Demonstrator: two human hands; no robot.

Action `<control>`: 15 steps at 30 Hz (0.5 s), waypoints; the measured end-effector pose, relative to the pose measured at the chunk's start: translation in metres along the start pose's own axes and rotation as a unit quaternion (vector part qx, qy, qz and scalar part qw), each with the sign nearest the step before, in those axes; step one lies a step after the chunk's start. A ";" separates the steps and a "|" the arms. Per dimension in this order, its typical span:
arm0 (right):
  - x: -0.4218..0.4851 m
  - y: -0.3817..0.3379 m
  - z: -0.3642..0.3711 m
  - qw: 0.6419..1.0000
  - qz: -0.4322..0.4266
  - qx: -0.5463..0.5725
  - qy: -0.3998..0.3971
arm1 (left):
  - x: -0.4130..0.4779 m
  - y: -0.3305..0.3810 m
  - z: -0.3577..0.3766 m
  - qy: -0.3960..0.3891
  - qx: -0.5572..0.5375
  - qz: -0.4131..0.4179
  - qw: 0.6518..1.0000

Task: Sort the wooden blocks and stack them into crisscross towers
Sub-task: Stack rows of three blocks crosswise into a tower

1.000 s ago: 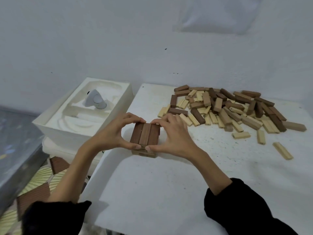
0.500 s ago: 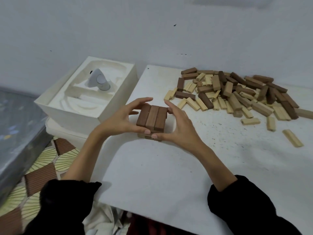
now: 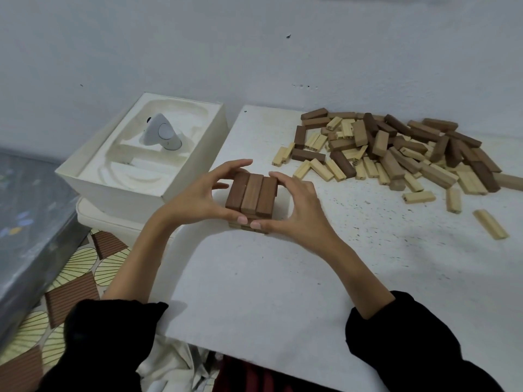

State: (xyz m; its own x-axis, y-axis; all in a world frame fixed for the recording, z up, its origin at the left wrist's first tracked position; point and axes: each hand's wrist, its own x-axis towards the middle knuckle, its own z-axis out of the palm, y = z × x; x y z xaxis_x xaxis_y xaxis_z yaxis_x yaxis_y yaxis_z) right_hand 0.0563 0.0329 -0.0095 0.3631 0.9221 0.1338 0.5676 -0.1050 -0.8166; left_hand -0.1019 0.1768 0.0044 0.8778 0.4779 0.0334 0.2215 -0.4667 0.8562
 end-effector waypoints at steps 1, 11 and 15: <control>-0.001 0.000 -0.002 1.000 0.003 0.011 -0.014 | 0.000 0.000 0.000 -0.004 -0.002 0.003 1.000; 0.002 0.005 -0.004 0.998 -0.015 0.053 -0.012 | 0.002 0.003 0.003 0.002 -0.018 0.020 1.000; 0.001 0.004 -0.002 0.999 -0.020 0.043 -0.005 | 0.003 0.003 0.001 -0.004 -0.022 0.023 1.000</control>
State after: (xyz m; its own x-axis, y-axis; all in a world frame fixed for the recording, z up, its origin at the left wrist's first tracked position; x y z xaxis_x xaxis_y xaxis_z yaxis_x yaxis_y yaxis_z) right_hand 0.0607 0.0329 -0.0110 0.3337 0.9288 0.1610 0.5153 -0.0367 -0.8562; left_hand -0.0985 0.1757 0.0063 0.8902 0.4505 0.0685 0.1630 -0.4553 0.8753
